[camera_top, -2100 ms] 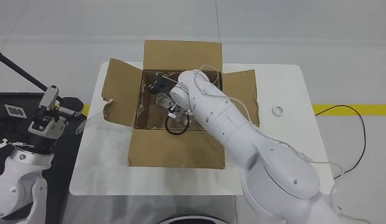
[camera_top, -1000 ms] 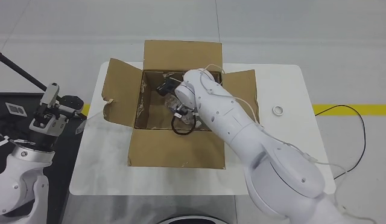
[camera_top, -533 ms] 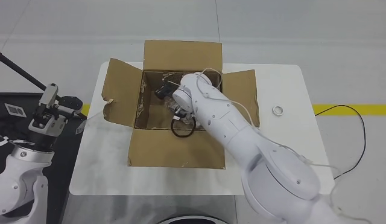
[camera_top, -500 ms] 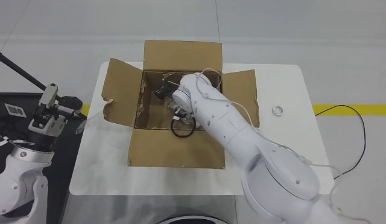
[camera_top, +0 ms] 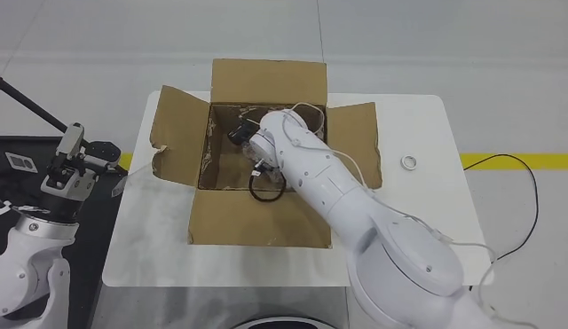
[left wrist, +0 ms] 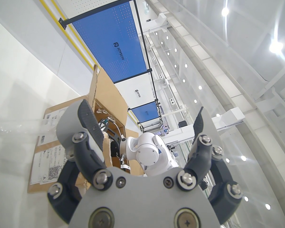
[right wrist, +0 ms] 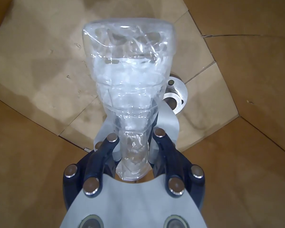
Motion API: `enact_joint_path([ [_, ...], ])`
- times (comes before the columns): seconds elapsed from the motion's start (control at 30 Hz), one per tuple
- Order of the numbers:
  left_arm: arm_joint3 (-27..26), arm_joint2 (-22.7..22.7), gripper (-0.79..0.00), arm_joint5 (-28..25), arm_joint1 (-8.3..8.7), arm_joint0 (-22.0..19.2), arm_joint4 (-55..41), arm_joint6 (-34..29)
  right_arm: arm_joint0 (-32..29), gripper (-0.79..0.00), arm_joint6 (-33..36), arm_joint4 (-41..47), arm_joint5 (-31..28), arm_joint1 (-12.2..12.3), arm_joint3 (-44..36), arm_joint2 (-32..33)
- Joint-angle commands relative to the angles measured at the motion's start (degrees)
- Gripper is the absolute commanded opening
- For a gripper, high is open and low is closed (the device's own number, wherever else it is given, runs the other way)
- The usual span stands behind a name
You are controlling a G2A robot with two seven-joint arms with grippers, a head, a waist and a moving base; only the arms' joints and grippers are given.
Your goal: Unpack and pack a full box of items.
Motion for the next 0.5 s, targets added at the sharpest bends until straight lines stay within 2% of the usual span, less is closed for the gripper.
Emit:
enact_joint_path([
  [0.0,0.0,0.0,0.000,0.0,0.00,0.0,0.0,0.0,0.3,-0.785,-0.5,0.0,-0.5,-0.1,0.1,0.2],
  [0.27,-0.2,0.3,0.000,0.1,-0.03,0.0,0.1,0.0,1.5,-0.785,-3.0,-0.3,-5.9,0.1,-1.0,1.2],
  [0.47,-0.7,0.7,0.000,0.4,-0.04,-0.2,0.4,-0.1,2.2,-0.785,-5.4,-0.5,-10.7,1.2,-3.9,2.5],
])
